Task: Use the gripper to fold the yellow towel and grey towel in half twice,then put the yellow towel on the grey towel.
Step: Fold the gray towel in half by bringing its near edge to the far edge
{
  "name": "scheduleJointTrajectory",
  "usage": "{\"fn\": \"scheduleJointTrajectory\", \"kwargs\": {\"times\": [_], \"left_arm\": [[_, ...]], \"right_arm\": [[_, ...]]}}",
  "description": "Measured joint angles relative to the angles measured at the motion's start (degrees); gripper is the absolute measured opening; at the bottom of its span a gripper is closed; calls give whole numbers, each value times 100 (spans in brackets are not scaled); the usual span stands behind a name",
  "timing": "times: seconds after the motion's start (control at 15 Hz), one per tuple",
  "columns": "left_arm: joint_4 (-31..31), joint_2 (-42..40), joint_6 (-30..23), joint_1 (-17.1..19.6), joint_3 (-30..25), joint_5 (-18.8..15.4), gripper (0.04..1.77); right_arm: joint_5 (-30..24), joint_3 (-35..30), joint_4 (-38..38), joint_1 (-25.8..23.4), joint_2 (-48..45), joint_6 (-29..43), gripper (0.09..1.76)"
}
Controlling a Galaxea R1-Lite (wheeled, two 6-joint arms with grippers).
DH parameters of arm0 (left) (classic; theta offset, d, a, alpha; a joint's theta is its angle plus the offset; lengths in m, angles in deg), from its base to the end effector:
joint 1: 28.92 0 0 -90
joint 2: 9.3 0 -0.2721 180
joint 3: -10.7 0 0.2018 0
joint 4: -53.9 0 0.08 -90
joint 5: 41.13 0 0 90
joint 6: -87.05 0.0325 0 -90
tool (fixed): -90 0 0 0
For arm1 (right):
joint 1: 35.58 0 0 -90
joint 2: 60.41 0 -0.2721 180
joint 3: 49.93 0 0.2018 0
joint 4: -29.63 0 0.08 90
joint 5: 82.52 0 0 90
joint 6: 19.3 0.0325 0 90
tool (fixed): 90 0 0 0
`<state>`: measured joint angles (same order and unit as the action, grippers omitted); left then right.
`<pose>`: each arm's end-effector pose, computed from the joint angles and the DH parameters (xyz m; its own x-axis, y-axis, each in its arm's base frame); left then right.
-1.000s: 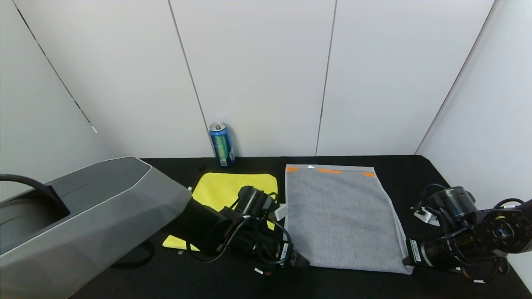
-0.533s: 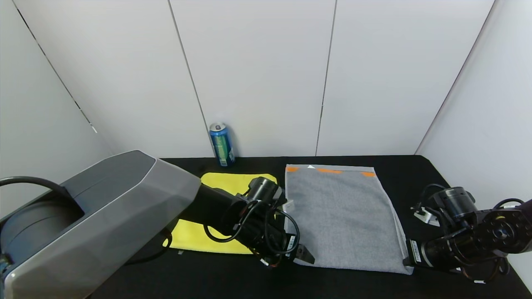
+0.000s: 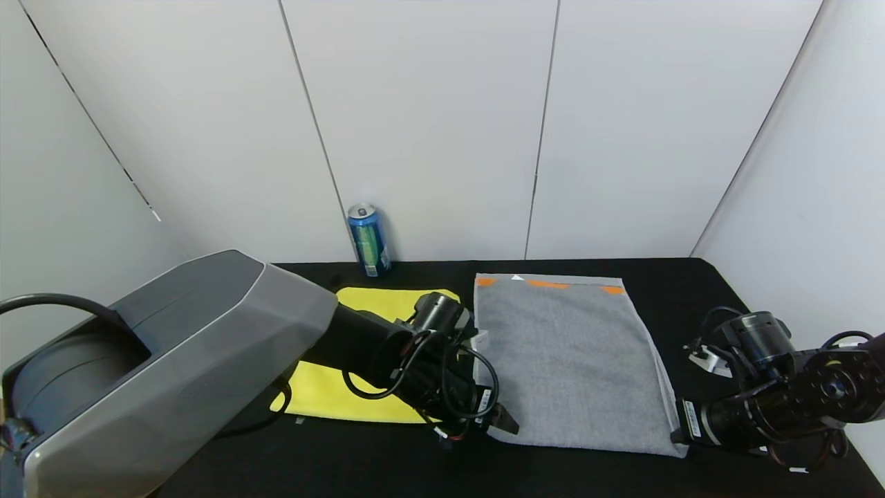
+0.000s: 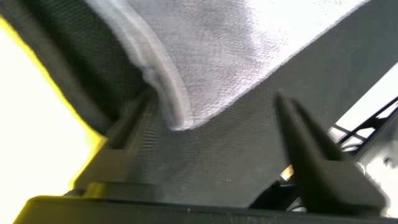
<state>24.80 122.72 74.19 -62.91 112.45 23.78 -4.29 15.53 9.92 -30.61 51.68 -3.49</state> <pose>0.3341 -0.2419 0.0063 0.1455 -0.6095 -0.7793 0.5094 0.7214 -0.4691 0.2841 0.0314 0.0030 0.3737 0.2373 -0.8967 0.0885 0.9532 0.2891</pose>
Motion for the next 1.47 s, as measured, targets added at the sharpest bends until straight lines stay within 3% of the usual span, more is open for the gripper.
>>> {"fn": "scheduleJointTrajectory", "kwargs": {"times": [0.27, 0.4, 0.87, 1.47], "left_arm": [[7, 12, -2, 4, 6, -4, 78], [5, 12, -2, 4, 11, -9, 14], [-1, -143, -22, -2, -44, -12, 13], [44, -573, -13, -7, -664, 0, 13]], "right_arm": [[0, 0, 0, 2, 0, 2, 11], [0, 0, -2, 2, 0, 2, 11], [0, -1, -2, 2, 0, 2, 11], [-20, -85, -16, 22, -118, 2, 11]]}}
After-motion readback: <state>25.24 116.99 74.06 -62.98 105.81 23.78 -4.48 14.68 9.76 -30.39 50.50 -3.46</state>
